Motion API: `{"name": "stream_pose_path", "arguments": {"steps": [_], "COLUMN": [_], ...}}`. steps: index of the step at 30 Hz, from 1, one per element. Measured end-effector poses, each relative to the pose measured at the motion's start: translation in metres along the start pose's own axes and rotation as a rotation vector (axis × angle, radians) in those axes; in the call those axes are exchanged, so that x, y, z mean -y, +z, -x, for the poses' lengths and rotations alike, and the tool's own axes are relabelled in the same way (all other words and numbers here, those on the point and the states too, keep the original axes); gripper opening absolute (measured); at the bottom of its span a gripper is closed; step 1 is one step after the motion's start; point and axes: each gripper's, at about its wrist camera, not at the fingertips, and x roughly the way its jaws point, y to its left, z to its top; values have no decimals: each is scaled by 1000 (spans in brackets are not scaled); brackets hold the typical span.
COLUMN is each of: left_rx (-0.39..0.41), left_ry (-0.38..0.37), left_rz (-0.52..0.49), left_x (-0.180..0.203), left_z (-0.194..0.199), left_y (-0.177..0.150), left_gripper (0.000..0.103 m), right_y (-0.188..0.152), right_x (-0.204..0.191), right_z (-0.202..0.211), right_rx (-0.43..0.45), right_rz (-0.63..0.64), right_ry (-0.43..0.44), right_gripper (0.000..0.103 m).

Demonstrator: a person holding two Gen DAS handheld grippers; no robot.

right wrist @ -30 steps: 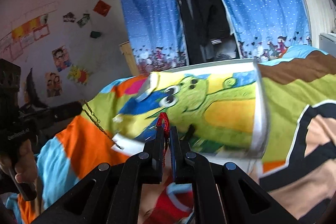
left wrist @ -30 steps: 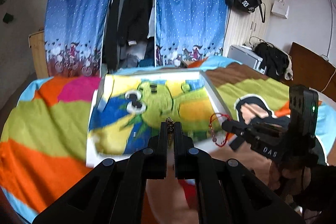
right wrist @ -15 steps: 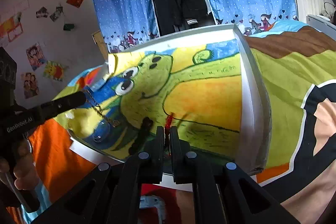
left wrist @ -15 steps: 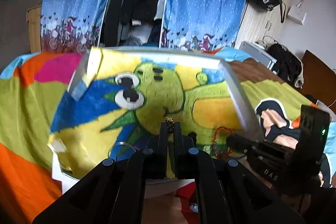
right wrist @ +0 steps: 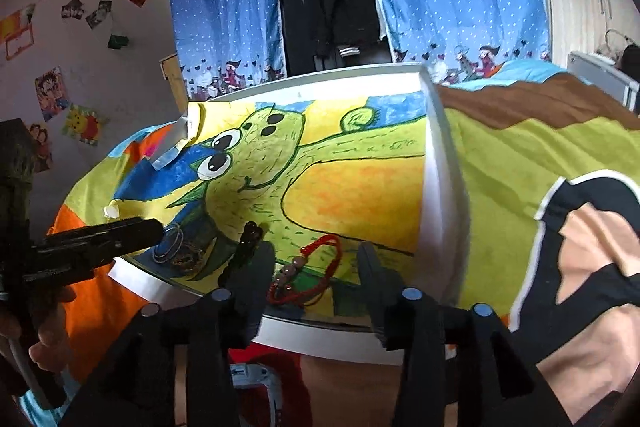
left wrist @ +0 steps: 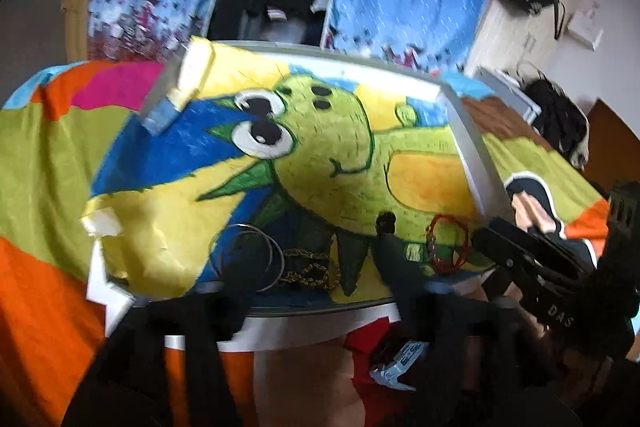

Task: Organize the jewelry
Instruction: 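Lower the gold chain and red cord into the white tray and open both grippers, then move both grippers back toward the remaining jewelry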

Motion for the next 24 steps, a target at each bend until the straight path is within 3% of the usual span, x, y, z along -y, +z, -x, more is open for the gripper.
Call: {"name": "stream_pose_path", "arguments": {"steps": [3,5,9,11,20,24], "left_rx": [25,44,129,179,326,324], "left_ry": [8,38,83,99,145,144], "left_rz": [-4,-10,11,22,-23,-49], "left_x": [5,10,16,18,38,46], "left_z": [11,22,50,69,147,172], "left_y": [1,-1,-6,-9,-30,-50], "left_gripper": [59,69,99,101,101,101], "right_y": [1,3,6,6,0,-12], "right_x": [-1,-4,-11,-15,-38,-49], "right_z": [16,28,60,74,150,181], "right_rx": [42,69,144,178,320,360], "right_rz": [3,8,31,40,73,62], "right_ry": [-28,-43,-63,-86,-130,-122], "right_gripper": [67,81,97,103,103,103]}}
